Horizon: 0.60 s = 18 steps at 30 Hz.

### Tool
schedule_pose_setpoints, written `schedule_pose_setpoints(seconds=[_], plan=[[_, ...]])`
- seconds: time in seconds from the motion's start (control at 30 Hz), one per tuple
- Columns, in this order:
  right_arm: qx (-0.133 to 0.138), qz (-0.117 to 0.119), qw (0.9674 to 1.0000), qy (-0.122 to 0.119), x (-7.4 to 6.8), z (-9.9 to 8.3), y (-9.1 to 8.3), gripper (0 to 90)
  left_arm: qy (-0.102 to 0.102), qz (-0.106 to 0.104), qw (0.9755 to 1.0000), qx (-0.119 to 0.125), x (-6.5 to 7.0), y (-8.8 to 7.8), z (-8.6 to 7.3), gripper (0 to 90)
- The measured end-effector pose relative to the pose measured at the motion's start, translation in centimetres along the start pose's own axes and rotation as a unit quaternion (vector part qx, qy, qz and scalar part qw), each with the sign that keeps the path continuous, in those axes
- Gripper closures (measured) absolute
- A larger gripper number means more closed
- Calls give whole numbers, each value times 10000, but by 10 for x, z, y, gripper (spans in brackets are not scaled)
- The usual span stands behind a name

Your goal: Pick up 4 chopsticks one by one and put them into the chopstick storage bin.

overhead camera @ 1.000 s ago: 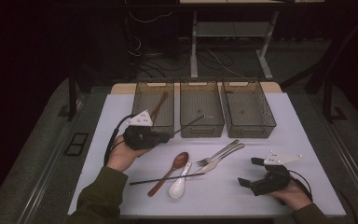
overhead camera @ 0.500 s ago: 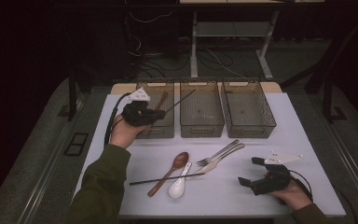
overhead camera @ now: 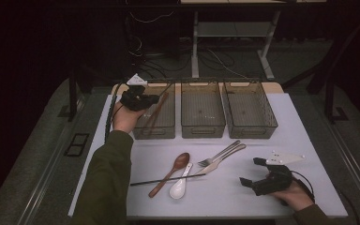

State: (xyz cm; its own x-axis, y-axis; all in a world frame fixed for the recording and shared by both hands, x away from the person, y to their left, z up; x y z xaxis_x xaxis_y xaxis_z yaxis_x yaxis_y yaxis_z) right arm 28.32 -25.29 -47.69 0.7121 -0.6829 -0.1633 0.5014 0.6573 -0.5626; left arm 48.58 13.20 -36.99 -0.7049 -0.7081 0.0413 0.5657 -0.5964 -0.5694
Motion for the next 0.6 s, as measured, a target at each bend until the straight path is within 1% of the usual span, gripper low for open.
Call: schedule_pose_setpoints(seconds=[0.1, 0.17, 0.27, 0.33, 0.4, 0.57, 0.6], plan=[[1, 3, 10000, 0, 0, 0, 0, 5, -145, 134, 9998, -23, -6, 6, -4, 839], [-6, 7, 10000, -1, 0, 0, 0, 5, -177, 253, 9995, -87, -10, 10, -8, 840], [0, 11, 10000, -11, 0, 0, 0, 5, -259, 345, 9988, -236, -15, 17, -14, 840], [10, 12, 10000, -20, 0, 0, -1, 5, -313, 379, 9984, -287, -17, 21, -16, 840], [19, 18, 10000, -13, -1, 0, -1, 5, -302, 470, 9976, -410, -18, 24, -19, 839], [12, 37, 10000, -22, -1, 0, -1, 5, -479, 572, 9954, -609, -20, 32, -27, 839], [14, 38, 10000, -29, -1, 0, -1, 5, -523, 604, 9945, -674, -21, 34, -29, 839]])
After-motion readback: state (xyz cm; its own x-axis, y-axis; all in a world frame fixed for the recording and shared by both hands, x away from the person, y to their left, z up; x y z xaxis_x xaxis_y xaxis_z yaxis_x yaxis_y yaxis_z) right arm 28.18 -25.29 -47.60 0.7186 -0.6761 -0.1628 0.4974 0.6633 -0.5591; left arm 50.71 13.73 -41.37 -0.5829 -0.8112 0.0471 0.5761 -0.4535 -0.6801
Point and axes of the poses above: each handheld gripper's, and its own axes: y roughly forward along the jaws, z roughly out of its top, x roughly to its right, the point moved 5 cm from there along y, roughly forward along the jaws, and after that the axes turned 2 degrees about -z, right-handed, at the moved point
